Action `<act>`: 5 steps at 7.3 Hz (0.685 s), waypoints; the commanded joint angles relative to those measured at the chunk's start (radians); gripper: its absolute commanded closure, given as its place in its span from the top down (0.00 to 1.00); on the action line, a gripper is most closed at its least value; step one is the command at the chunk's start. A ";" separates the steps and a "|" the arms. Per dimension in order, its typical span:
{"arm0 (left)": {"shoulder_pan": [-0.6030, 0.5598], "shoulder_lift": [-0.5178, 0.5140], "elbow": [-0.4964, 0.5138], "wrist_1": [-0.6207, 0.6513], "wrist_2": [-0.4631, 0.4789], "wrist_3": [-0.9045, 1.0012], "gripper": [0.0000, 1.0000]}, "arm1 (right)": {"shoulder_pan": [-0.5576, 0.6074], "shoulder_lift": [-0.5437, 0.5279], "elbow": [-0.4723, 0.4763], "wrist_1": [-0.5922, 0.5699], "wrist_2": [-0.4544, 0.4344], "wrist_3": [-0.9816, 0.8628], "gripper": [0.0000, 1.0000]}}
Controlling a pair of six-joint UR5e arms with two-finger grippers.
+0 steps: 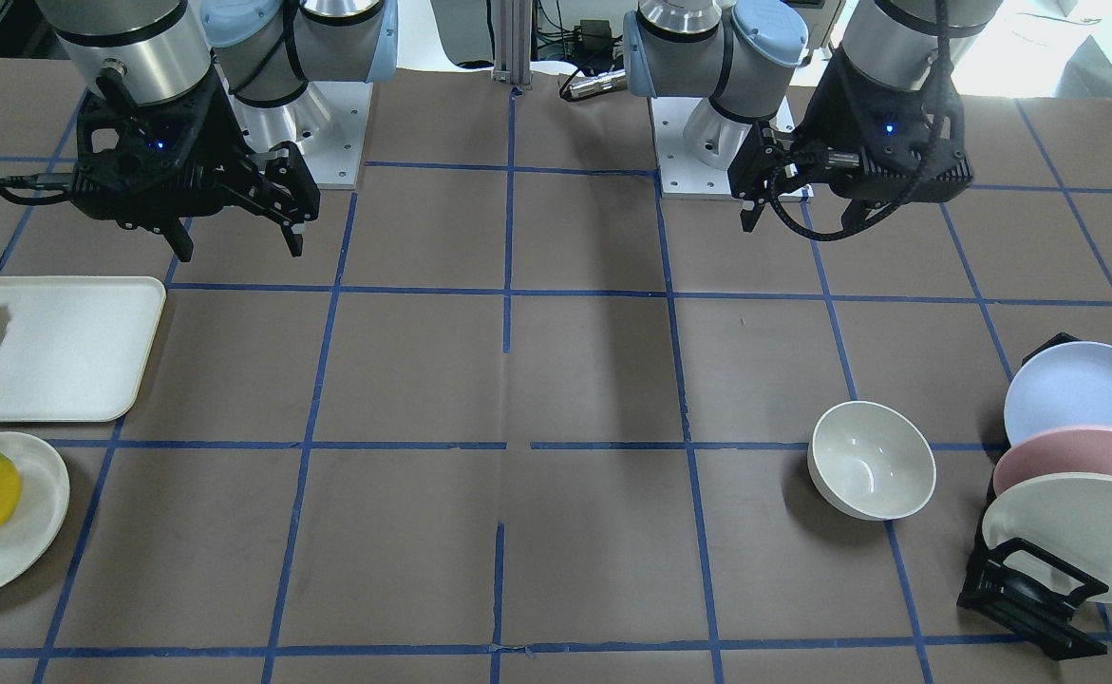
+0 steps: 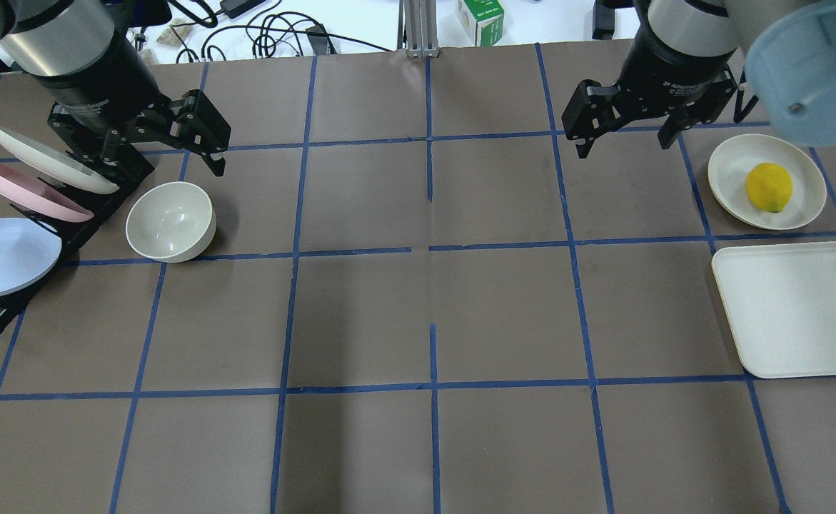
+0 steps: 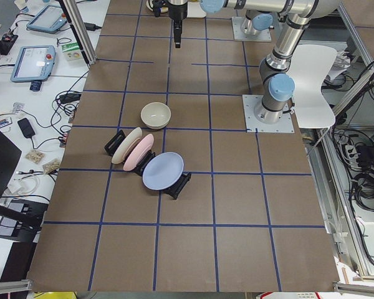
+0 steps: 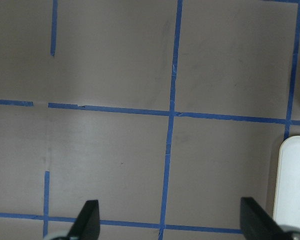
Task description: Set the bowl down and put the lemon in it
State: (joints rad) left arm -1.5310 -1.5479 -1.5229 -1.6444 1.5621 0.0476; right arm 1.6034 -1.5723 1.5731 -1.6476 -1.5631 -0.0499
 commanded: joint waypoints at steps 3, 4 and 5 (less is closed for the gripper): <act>0.037 0.000 -0.025 -0.002 0.003 0.077 1.00 | -0.014 0.008 -0.005 -0.011 -0.005 -0.011 1.00; 0.102 -0.041 -0.029 0.038 -0.011 0.177 1.00 | -0.066 0.038 -0.013 -0.011 -0.030 -0.016 1.00; 0.182 -0.102 -0.045 0.123 -0.008 0.214 1.00 | -0.151 0.057 -0.048 -0.008 -0.032 -0.043 1.00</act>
State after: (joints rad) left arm -1.4361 -1.5885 -1.5527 -1.5996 1.5562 0.1919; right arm 1.5374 -1.5413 1.5555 -1.6569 -1.5850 -0.0698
